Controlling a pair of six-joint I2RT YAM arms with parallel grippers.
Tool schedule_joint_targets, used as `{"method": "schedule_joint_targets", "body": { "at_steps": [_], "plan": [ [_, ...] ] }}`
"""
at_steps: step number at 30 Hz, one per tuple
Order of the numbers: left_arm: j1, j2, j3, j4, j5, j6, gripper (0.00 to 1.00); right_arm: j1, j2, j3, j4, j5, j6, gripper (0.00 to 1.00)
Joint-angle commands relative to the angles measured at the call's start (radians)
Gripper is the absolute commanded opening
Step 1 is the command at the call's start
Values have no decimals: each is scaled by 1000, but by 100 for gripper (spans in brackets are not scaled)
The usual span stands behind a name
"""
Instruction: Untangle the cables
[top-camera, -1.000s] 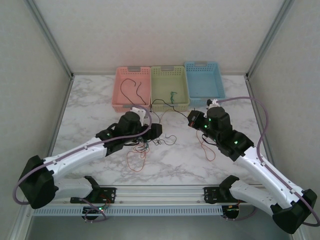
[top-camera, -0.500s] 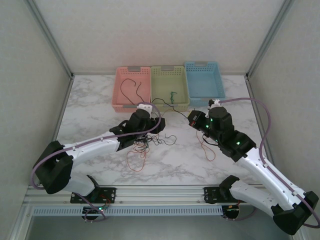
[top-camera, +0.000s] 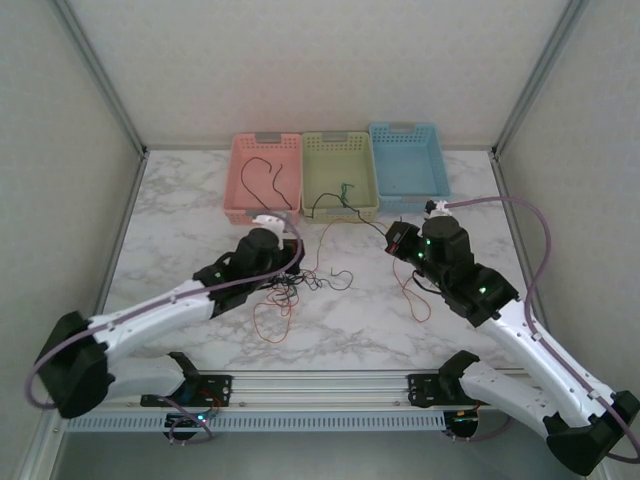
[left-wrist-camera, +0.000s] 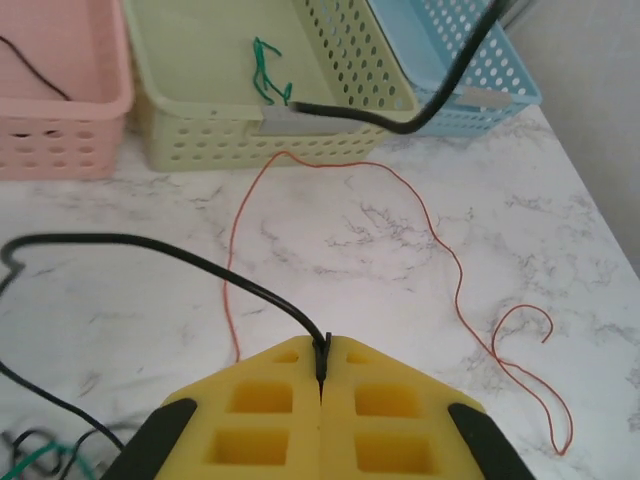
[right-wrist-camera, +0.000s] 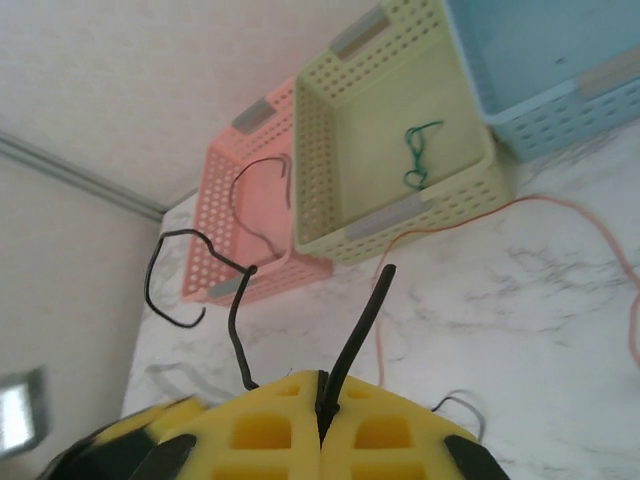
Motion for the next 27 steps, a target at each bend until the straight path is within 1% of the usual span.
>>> {"method": "schedule_joint_targets", "body": {
  "at_steps": [1,5,7,10,13,15,19,21,27],
  "plan": [
    [-8,-123,-46,-140,-63,-27,0,-32,-19,13,-18,50,-78,0],
    [-4,-281,-63,-279,-138,-45,0,-70,-21,-10,-16,46,-116,0],
    [-3,-332,-62,-331,-160,-52,0,-85,-17,-29,10,6,-129,0],
    [-2,-382,-51,-399,-174,-58,0,-87,0,-46,77,-54,-134,0],
    [-1,-407,-36,-455,-188,-64,0,-87,60,-36,157,-93,-151,0],
    [-1,-416,-29,-478,-188,-62,0,-86,134,0,193,-94,-167,0],
    [1,-428,-6,-524,-190,-63,0,-87,344,118,261,-100,-179,0],
    [1,-436,2,-538,-188,-59,0,-87,459,198,275,-84,-167,0],
    [2,-443,26,-583,-188,-56,0,-76,817,501,304,-97,-133,0]
  ]
}}
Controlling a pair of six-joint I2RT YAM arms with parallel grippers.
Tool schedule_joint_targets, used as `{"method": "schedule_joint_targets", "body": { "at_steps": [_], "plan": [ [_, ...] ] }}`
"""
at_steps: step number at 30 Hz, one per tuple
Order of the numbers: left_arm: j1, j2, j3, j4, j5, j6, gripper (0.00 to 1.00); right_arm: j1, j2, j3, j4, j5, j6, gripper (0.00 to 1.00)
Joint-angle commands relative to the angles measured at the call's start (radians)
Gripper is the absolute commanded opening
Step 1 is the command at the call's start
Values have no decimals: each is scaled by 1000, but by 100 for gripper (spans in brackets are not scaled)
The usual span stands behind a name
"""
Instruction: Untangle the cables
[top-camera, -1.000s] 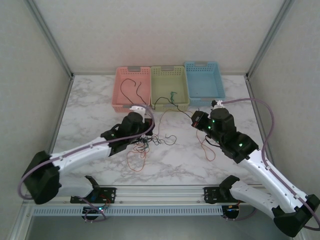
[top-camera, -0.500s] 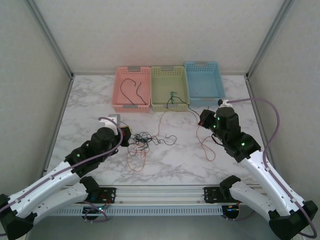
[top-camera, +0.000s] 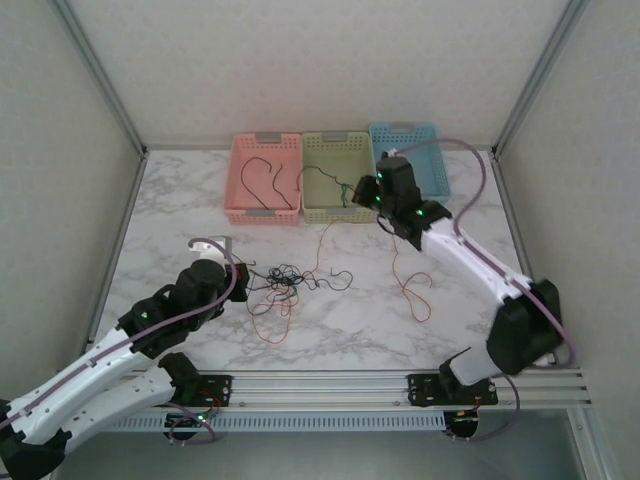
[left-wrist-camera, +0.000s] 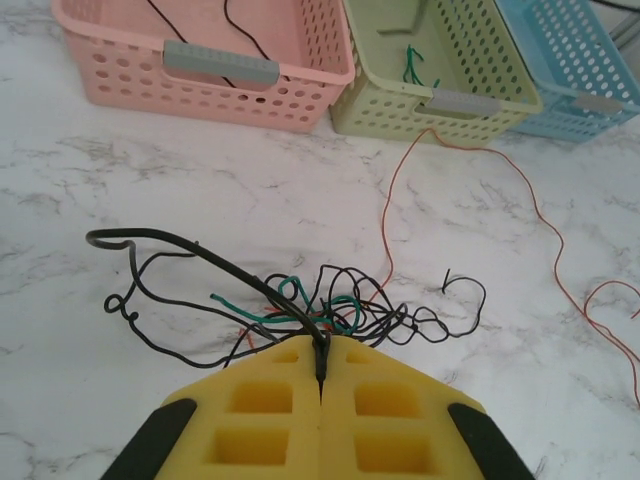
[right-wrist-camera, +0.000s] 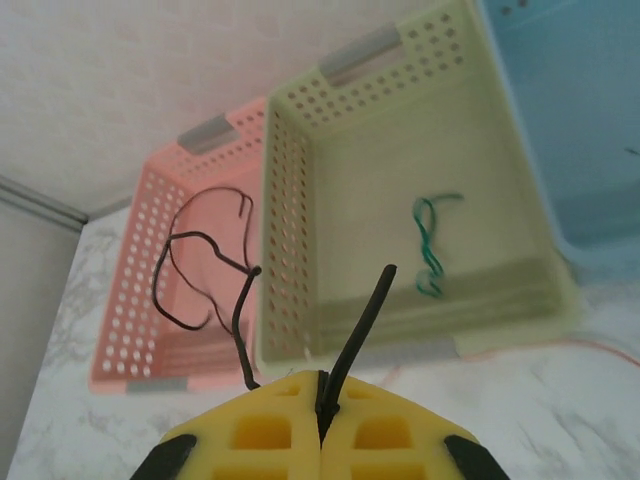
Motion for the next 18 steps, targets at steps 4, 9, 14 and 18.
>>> {"method": "schedule_joint_targets", "body": {
  "at_steps": [4,9,14,18],
  "plan": [
    [2,-18,35,-71,-19,-6,0,22,324,322,39,56,49,0],
    [3,-18,40,-91,-15,-7,0,54,580,638,-29,96,57,0],
    [3,-22,41,-108,-13,-10,0,91,814,971,-172,115,70,0],
    [5,-26,38,-113,-11,-14,0,125,941,1151,-249,154,64,0]
  ]
}}
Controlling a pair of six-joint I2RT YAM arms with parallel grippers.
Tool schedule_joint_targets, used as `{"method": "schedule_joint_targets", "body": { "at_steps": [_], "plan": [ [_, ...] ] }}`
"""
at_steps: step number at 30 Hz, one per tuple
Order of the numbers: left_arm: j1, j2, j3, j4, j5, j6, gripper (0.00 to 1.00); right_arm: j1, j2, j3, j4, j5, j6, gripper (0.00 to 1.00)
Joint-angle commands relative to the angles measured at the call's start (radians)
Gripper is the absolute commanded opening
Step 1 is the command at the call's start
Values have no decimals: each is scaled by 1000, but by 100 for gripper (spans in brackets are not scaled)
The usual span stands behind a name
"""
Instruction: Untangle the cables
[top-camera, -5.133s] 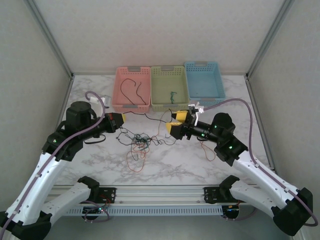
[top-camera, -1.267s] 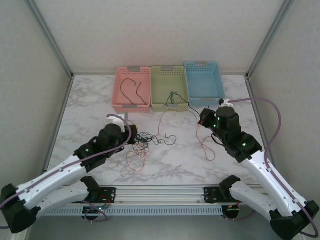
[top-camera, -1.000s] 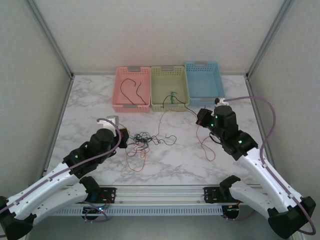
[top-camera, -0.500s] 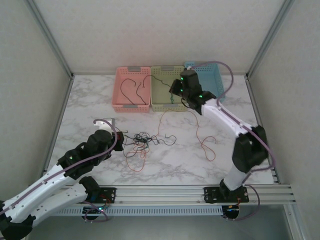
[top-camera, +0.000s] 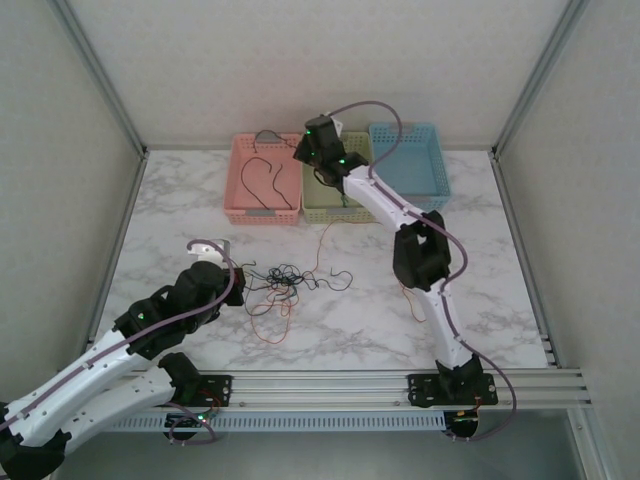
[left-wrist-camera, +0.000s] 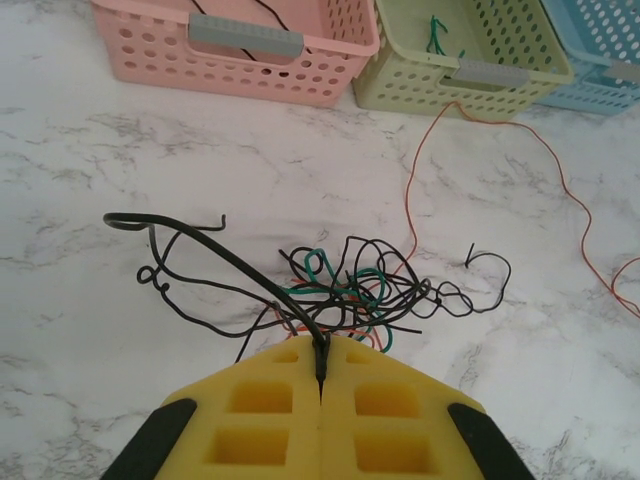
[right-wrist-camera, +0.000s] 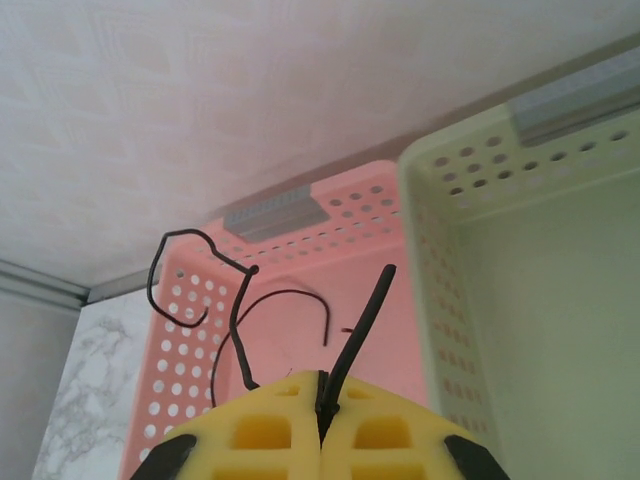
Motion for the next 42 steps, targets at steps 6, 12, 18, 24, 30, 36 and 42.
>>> {"method": "schedule_joint_targets", "body": {
  "at_steps": [6,12,18,24,30,36,42],
  "plan": [
    [5,-18,25,-35,-12,-16,0,58,130,183,-122,81,-2,11],
    [6,-17,15,-28,-12,-18,0,68,125,173,-145,26,-23,38],
    [6,-19,17,-26,-14,-13,0,83,41,80,-154,-98,-88,48],
    [7,-16,15,-14,-18,-7,0,85,-62,-48,-172,-241,-86,55],
    [9,-12,26,-4,7,1,0,85,-197,-182,-130,-272,-156,55],
    [10,-13,62,6,53,25,0,85,-523,-592,89,-337,-302,56],
    [12,-4,121,-22,58,52,0,83,-867,-1105,325,-461,-528,57]
  ]
}}
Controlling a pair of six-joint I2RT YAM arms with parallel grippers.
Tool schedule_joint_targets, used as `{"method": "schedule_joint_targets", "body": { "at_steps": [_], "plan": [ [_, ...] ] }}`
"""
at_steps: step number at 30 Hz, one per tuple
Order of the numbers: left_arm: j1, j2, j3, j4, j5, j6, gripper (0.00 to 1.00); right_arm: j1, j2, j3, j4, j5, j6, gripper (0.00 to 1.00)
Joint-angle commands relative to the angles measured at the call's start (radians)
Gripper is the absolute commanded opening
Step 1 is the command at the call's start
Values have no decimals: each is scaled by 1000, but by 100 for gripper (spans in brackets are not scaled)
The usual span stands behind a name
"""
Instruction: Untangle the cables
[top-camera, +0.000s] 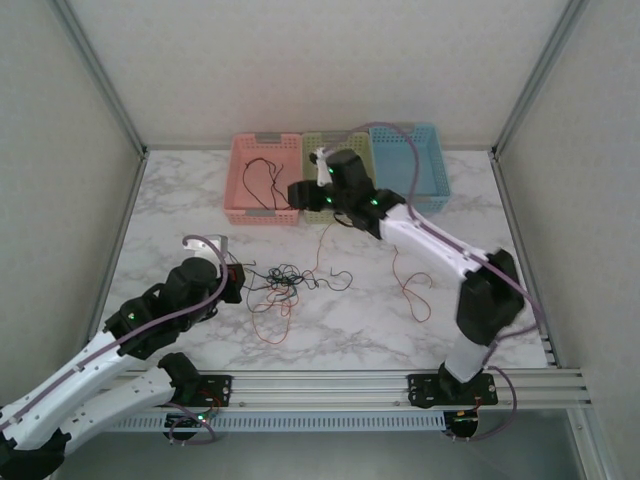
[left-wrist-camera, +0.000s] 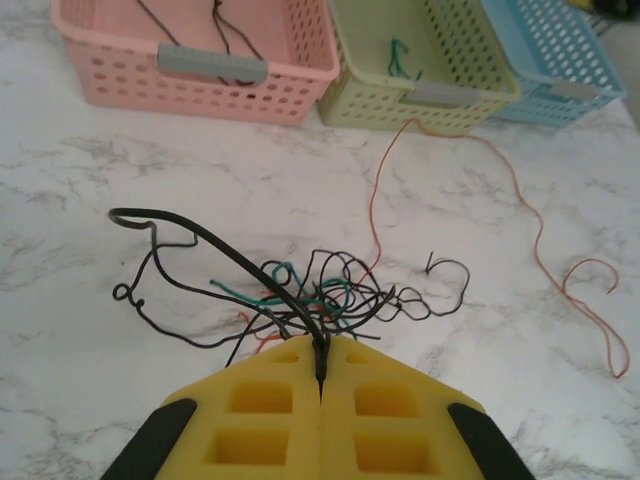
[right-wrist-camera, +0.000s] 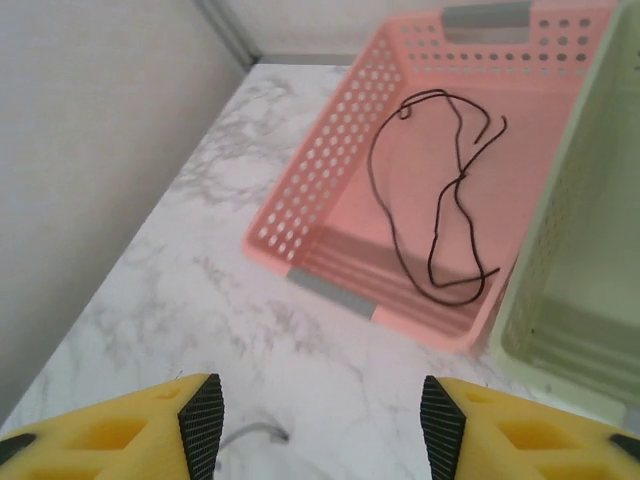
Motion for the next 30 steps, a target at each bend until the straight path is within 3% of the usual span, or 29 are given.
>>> {"method": "schedule_joint_targets", "body": {
  "at_steps": [1,5,9,17,20,30],
  "plan": [
    [10,3,53,-15,17,36,0,7,-98,-183,123,-123,-191,57],
    [11,8,111,-61,-1,49,0,2,-184,-348,86,-147,-235,59],
    [11,-8,181,-101,-7,69,0,-33,-202,-424,53,-46,-165,61],
    [11,5,268,-153,8,98,0,-63,-21,-355,25,22,54,62],
    [11,-7,263,-156,8,91,0,-58,49,-327,38,113,174,60],
    [10,-13,236,-153,8,81,0,-5,205,-318,283,298,396,58]
  ]
}}
